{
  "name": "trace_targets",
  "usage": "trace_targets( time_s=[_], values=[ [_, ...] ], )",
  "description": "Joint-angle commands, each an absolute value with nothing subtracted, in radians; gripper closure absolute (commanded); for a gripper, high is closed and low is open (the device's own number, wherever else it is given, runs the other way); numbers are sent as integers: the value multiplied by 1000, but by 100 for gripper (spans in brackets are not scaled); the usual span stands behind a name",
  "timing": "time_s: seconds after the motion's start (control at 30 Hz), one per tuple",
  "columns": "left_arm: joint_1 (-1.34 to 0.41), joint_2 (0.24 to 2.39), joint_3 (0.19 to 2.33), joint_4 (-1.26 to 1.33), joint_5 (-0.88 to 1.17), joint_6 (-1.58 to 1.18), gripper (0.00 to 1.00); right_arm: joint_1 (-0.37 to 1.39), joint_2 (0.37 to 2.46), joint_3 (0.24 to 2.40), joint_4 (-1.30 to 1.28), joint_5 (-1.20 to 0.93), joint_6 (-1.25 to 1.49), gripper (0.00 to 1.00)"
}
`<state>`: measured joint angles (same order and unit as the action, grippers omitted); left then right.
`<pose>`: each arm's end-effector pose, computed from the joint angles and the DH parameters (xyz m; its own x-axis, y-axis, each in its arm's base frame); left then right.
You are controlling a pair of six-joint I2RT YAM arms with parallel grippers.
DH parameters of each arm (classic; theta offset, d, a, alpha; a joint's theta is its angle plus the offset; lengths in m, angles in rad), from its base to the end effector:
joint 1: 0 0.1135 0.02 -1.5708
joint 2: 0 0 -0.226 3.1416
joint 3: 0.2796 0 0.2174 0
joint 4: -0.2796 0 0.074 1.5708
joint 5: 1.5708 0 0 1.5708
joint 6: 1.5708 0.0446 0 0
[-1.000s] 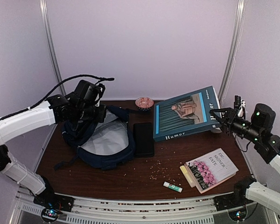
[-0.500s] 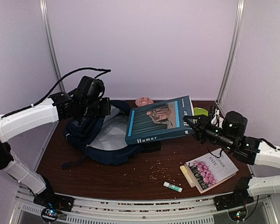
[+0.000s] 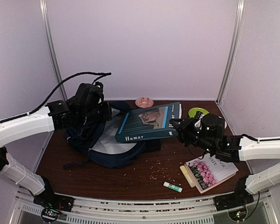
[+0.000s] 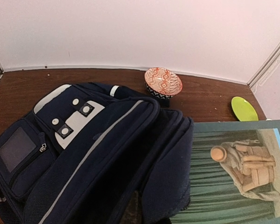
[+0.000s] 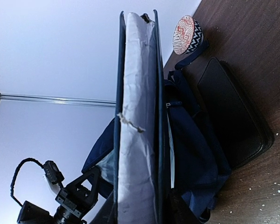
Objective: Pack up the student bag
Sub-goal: Pick up the book from the center of the board, then place the book in the student bag.
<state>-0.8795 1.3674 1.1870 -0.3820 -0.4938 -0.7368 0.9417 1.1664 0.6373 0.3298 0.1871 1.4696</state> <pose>0.1989 -0.2073 0.2960 -0.5358 -0.2805 -0.7964 0.0847 0.9206 -0.3813 0.1581 0.2031 0.2443 -0.6954 0.7057 -0.1357 0.0465 0.2326 0.9715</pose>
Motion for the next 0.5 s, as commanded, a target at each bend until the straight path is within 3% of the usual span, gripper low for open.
trace_targets(
  time_s=[0.0, 0.37, 0.47],
  values=[
    [-894, 1303, 1193, -173, -488, -707, 100, 971, 1241, 730, 376, 168, 1487, 89],
    [-894, 1295, 1156, -145, -476, -696, 100, 1031, 1452, 799, 389, 10, 1482, 83],
    [-895, 1297, 1152, -141, -471, -695, 100, 1036, 1510, 841, 418, -59, 1445, 64]
  ],
)
